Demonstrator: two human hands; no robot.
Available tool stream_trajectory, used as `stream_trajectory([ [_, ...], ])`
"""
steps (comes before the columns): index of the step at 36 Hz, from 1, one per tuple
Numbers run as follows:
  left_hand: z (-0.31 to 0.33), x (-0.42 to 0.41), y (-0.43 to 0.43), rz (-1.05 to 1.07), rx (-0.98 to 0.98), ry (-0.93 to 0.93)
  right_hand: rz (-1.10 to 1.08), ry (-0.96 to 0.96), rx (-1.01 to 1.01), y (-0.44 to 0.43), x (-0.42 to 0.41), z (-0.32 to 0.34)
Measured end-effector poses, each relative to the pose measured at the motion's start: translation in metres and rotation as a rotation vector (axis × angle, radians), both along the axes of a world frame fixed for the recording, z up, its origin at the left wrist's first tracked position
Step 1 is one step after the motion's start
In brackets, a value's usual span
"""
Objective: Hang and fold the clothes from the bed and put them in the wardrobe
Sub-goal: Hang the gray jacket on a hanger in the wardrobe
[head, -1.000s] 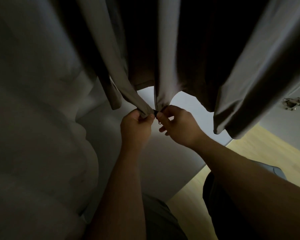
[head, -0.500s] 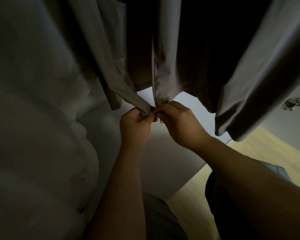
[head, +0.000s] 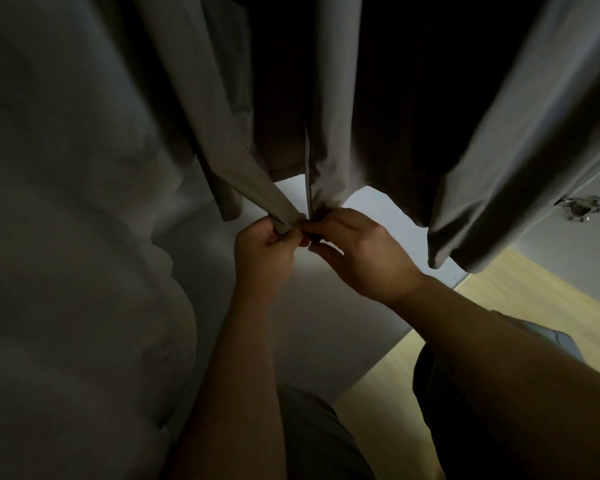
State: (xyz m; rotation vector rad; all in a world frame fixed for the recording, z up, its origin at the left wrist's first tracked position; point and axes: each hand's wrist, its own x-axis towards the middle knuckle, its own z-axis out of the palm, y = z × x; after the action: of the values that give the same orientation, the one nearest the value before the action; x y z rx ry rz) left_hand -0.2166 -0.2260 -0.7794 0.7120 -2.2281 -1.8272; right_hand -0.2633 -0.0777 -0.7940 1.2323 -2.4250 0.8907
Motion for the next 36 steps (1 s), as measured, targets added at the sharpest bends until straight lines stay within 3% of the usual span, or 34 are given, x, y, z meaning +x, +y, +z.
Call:
stream_trajectory([
  [13, -0.010, -0.003, -0.002, 0.035, 0.158, 0.015, -0.057, 0.037, -0.057, -0.002, -0.002, -0.004],
  [21, -0.013, -0.005, -0.001, -0.015, -0.136, -0.036, -0.064, 0.107, -0.044, -0.003, 0.000, -0.005],
  [27, -0.008, -0.005, -0.006, -0.136, -0.152, -0.090, -0.055, 0.190, -0.015, 0.004, -0.006, -0.005],
  [36, -0.016, -0.008, -0.016, -0.257, -0.261, -0.171, -0.055, 0.138, -0.008, 0.006, -0.005, -0.010],
])
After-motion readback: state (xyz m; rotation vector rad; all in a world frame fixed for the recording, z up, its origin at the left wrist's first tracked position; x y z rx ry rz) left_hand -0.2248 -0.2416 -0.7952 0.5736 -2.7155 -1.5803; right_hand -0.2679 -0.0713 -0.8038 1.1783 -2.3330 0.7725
